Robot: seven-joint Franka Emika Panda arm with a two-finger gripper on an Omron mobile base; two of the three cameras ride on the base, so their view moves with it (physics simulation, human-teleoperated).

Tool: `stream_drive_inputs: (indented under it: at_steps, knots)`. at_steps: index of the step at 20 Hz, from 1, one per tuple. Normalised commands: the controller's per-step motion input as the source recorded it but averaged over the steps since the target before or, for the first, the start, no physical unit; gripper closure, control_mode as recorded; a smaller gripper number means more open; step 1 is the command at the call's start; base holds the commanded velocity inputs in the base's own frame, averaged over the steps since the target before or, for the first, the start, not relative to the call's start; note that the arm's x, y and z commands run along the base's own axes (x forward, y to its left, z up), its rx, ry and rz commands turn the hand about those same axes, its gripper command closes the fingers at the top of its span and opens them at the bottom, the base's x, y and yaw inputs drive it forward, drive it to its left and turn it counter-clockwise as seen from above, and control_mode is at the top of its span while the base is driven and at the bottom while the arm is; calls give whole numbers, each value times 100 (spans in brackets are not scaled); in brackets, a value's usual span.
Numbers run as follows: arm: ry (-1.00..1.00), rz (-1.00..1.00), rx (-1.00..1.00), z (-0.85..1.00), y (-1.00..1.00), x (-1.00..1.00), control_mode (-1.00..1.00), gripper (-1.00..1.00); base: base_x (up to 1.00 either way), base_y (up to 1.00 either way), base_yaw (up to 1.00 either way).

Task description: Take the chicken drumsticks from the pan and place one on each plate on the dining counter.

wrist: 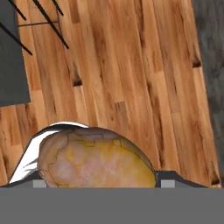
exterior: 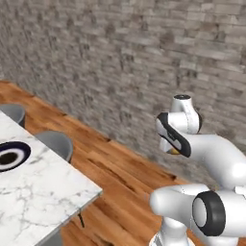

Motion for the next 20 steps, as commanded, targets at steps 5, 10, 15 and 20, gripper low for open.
stream_drive_inputs:
  at_steps: [5, 10, 15, 20]
  knots:
    - [0, 0, 0, 0, 0, 0, 100, 100, 99, -10, 55]
    - [0, 0, 0, 0, 0, 0, 100, 100, 88, -10, 69]
    - [0, 0, 0, 0, 0, 0, 100, 100, 82, -14, 72]
    - [0, 0, 0, 0, 0, 0, 100, 100, 61, -26, 77]
